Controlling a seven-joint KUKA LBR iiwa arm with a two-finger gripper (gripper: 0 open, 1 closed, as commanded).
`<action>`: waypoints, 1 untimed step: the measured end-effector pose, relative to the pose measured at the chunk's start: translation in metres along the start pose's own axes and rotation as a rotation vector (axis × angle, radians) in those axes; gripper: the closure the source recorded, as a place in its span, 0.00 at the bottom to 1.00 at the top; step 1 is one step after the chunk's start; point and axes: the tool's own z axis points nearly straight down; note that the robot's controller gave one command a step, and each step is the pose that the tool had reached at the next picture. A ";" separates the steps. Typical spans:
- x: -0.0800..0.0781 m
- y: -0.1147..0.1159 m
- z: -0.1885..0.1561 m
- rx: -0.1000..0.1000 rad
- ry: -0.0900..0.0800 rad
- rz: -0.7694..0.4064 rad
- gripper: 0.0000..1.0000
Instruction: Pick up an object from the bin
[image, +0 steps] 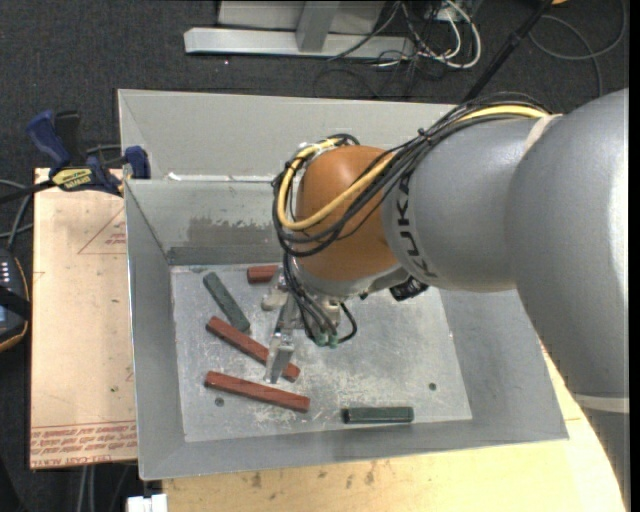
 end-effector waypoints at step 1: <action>0.015 0.000 0.015 0.003 0.007 -0.029 0.00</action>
Offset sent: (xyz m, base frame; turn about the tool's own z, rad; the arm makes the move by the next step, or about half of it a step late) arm -0.0382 0.0199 -0.0178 0.1498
